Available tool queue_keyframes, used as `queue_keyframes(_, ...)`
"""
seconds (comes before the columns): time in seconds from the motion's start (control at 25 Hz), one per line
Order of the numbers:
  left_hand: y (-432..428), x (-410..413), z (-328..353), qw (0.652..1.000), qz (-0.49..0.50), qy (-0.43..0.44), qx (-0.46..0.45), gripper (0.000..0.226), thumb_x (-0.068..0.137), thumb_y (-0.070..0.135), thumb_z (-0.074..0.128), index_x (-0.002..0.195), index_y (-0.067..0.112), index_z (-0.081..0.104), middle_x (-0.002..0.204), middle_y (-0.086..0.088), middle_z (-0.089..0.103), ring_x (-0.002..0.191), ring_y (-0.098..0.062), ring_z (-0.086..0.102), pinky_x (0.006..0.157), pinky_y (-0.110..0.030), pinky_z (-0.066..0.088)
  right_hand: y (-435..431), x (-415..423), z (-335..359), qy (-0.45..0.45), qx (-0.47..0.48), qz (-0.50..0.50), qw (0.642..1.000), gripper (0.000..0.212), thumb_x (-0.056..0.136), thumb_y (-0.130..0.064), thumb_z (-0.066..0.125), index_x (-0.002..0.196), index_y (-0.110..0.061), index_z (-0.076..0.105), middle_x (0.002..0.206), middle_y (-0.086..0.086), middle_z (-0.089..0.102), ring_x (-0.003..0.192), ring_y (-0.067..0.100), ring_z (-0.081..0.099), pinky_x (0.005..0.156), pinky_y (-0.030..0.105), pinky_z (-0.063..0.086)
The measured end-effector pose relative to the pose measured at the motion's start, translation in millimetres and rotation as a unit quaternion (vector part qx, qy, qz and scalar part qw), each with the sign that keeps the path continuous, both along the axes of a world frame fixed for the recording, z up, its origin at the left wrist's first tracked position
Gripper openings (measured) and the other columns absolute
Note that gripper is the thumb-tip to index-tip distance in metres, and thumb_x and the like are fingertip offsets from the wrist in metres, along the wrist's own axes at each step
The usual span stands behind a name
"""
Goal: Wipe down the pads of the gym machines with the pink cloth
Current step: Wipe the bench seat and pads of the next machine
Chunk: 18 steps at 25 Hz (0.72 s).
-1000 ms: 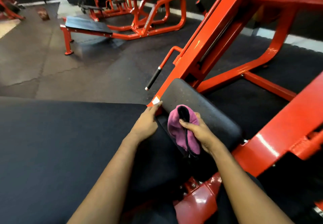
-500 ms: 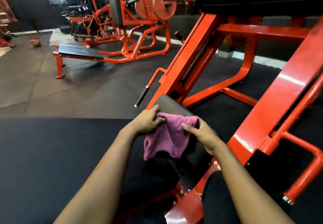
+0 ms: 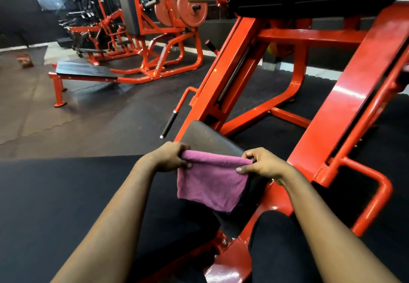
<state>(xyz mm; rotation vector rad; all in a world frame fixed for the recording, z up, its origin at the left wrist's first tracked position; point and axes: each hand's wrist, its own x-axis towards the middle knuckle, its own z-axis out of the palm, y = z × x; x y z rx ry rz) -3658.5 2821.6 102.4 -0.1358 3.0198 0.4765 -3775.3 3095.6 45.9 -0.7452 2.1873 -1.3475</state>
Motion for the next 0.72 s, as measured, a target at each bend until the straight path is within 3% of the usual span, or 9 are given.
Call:
queue_keyframes(0.12,12.1,-35.6,-18.7,1.0,-0.008,-0.002,0.004,0.02,0.081,0.019,0.076,0.08,0.016,0.056,0.08,-0.004,0.061,0.082,-0.026,0.059,0.067,-0.032,0.041,22.5,-4.6,-4.6,-0.079,0.057,-0.001,0.995,0.018,0.08,-0.003,0.083,0.082,-0.007,0.065,0.068,0.006,0.063,0.054,0.007,0.059,0.047,0.019,0.049)
queue_keyframes(0.2,33.7,-71.6,-38.1,0.991,0.022,0.122,0.042,0.015,0.08,0.011,0.068,0.081,0.019,0.055,0.092,-0.012,0.065,0.093,-0.036,0.062,0.074,-0.039,0.045,36.4,-19.3,-19.6,-0.094,0.047,-0.058,0.993,0.017,0.08,-0.006,0.083,0.081,-0.008,0.066,0.071,0.006,0.064,0.062,0.011,0.061,0.053,0.024,0.054)
queue_keyframes(0.24,49.1,-88.7,-52.3,0.977,0.044,0.189,0.086,0.017,0.082,0.009,0.064,0.096,0.017,0.06,0.105,-0.015,0.064,0.102,-0.039,0.06,0.082,-0.041,0.045,43.0,-29.5,-30.0,-0.071,0.05,-0.111,0.99,0.015,0.081,-0.011,0.084,0.08,-0.011,0.069,0.072,0.004,0.066,0.066,0.013,0.062,0.056,0.025,0.054)
queue_keyframes(0.28,67.7,-101.2,-67.4,0.966,0.077,0.209,0.134,0.036,0.085,0.014,0.065,0.12,0.015,0.058,0.124,-0.017,0.057,0.114,-0.039,0.056,0.092,-0.043,0.044,49.7,-40.6,-40.6,-0.017,0.069,-0.184,0.98,0.012,0.082,-0.017,0.083,0.081,-0.015,0.071,0.075,0.001,0.07,0.071,0.015,0.065,0.061,0.025,0.052)
queue_keyframes(0.32,86.7,-112.1,-87.3,0.964,0.103,0.181,0.164,0.06,0.088,0.027,0.066,0.143,0.018,0.044,0.144,-0.017,0.042,0.128,-0.038,0.047,0.102,-0.046,0.039,55.6,-52.3,-50.4,0.062,0.094,-0.27,0.956,0.008,0.083,-0.021,0.081,0.083,-0.017,0.074,0.081,0.0,0.074,0.079,0.019,0.068,0.067,0.026,0.051)
queue_keyframes(0.4,125.5,-128.1,-126.9,0.983,0.114,0.055,0.132,0.093,0.084,0.066,0.06,0.157,0.041,0.008,0.166,-0.007,0.0,0.148,-0.037,0.016,0.113,-0.06,0.022,67.2,-75.1,-68.0,0.235,0.139,-0.383,0.883,0.012,0.081,-0.02,0.077,0.093,-0.022,0.075,0.104,0.003,0.076,0.105,0.026,0.067,0.087,0.033,0.048)
queue_keyframes(0.52,168.2,-151.9,-164.2,0.984,0.117,-0.008,0.132,0.101,0.07,0.093,0.041,0.149,0.058,-0.01,0.162,0.006,-0.03,0.148,-0.037,-0.025,0.111,-0.074,-0.003,85.2,-107.1,-93.0,0.395,0.282,-0.278,0.829,0.036,0.087,-0.026,0.068,0.122,-0.027,0.07,0.15,0.002,0.053,0.146,0.029,0.035,0.118,0.048,0.022)
queue_keyframes(0.6,185.6,-172.1,-174.0,0.97,0.182,0.014,0.16,0.108,0.066,0.095,0.038,0.149,0.054,-0.017,0.161,0.006,-0.032,0.146,-0.038,-0.03,0.106,-0.078,-0.007,95.5,-118.9,-107.3,0.446,0.357,-0.207,0.794,0.043,0.095,-0.035,0.049,0.135,-0.029,0.063,0.162,-0.001,0.035,0.155,0.027,0.015,0.122,0.052,0.012)
queue_keyframes(0.72,199.4,-184.0,-187.0,0.952,0.262,0.091,0.13,0.101,0.08,0.075,0.043,0.154,0.041,-0.016,0.166,0.002,-0.019,0.15,-0.038,-0.02,0.105,-0.082,0.003,94.4,-120.2,-123.6,0.483,0.403,-0.214,0.747,0.046,0.098,-0.037,0.04,0.135,-0.024,0.063,0.164,0.003,0.031,0.156,0.029,0.008,0.124,0.055,0.01)
